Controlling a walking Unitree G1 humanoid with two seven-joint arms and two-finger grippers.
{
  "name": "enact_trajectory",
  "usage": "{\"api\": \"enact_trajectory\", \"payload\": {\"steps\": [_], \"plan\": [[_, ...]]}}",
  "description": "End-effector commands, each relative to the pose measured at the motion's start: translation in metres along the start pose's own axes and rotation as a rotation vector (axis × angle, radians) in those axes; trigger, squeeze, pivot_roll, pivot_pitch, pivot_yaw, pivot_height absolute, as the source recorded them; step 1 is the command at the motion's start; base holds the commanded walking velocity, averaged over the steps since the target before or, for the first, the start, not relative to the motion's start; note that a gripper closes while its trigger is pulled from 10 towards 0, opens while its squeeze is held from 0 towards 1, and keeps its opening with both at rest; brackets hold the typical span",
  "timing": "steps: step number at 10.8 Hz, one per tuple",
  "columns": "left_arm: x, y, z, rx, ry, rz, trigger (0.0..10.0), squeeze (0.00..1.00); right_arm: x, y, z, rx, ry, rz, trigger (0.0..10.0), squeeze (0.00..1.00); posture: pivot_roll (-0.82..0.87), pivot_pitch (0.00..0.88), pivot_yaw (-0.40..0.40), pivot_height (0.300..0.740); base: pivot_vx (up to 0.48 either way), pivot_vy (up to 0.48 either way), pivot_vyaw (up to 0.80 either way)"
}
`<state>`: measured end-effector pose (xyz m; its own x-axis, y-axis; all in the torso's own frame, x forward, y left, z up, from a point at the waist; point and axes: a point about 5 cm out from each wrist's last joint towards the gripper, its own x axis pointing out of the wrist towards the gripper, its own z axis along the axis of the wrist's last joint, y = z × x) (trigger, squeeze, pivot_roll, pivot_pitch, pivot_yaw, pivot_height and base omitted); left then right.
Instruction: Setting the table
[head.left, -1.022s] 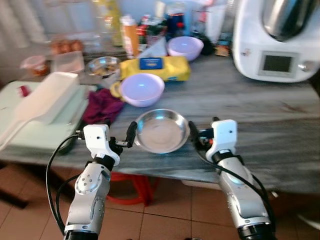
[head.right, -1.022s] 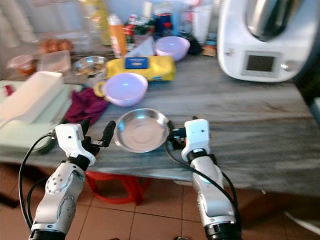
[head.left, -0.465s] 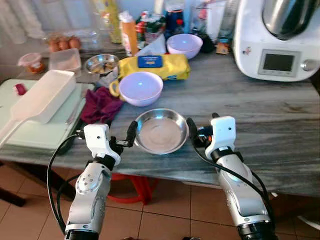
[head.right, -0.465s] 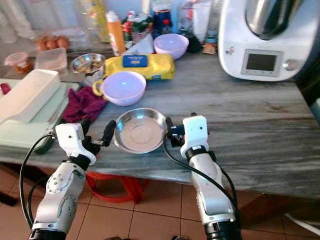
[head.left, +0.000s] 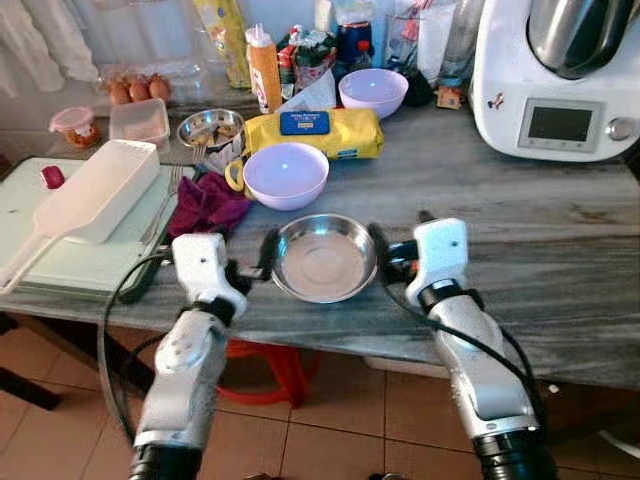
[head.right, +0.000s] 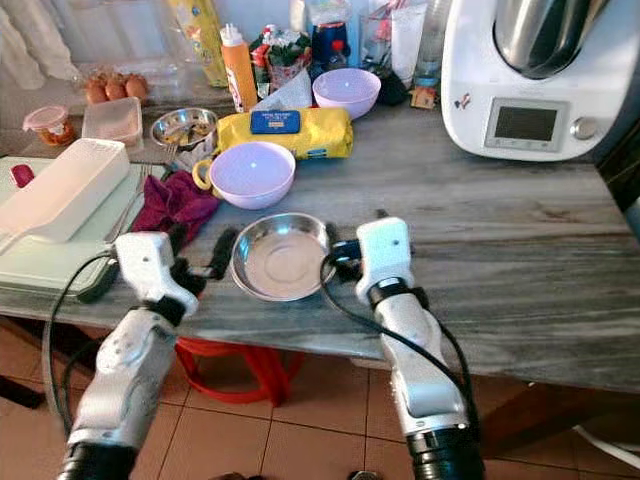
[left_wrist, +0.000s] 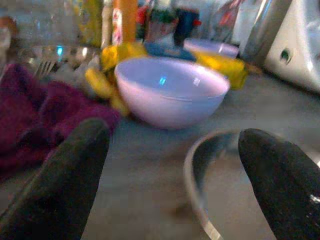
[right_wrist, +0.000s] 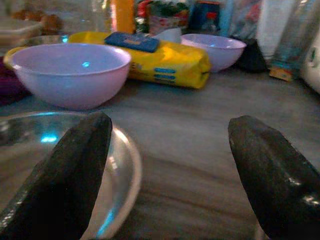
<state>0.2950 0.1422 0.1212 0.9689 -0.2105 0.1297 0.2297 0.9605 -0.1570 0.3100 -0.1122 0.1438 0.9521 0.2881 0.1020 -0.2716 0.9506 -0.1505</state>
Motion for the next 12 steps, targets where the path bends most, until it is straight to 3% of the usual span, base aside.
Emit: {"api": "enact_trajectory", "payload": {"steps": [1,3,6,8,12], "plan": [[-0.007,0.006,-0.005,0.012,0.023,0.018,10.0,0.0,0.003,0.004,0.0,0.001,0.014,0.037,10.0,0.0,-0.04,0.144,0.083,0.74,0.0,0.0,0.0],[-0.015,0.011,-0.008,0.037,0.041,0.021,10.0,0.0,0.012,0.012,0.005,-0.027,0.012,0.152,10.0,0.0,-0.03,0.153,0.081,0.74,0.0,0.0,0.0],[-0.025,0.01,-0.005,0.05,0.025,0.017,10.0,0.0,0.039,0.014,0.022,-0.071,0.0,0.264,10.0,0.0,0.01,0.158,0.059,0.74,0.0,0.0,0.0],[-0.027,0.011,0.0,0.056,0.01,0.031,10.0,0.0,0.043,0.018,0.02,-0.095,0.004,0.296,10.0,0.0,0.02,0.166,0.06,0.74,0.0,0.0,0.0],[-0.026,0.01,0.003,0.056,0.024,0.012,10.0,0.0,0.07,0.027,0.034,-0.191,0.009,0.439,10.0,0.0,0.04,0.179,0.069,0.74,0.0,0.0,0.0]]}}
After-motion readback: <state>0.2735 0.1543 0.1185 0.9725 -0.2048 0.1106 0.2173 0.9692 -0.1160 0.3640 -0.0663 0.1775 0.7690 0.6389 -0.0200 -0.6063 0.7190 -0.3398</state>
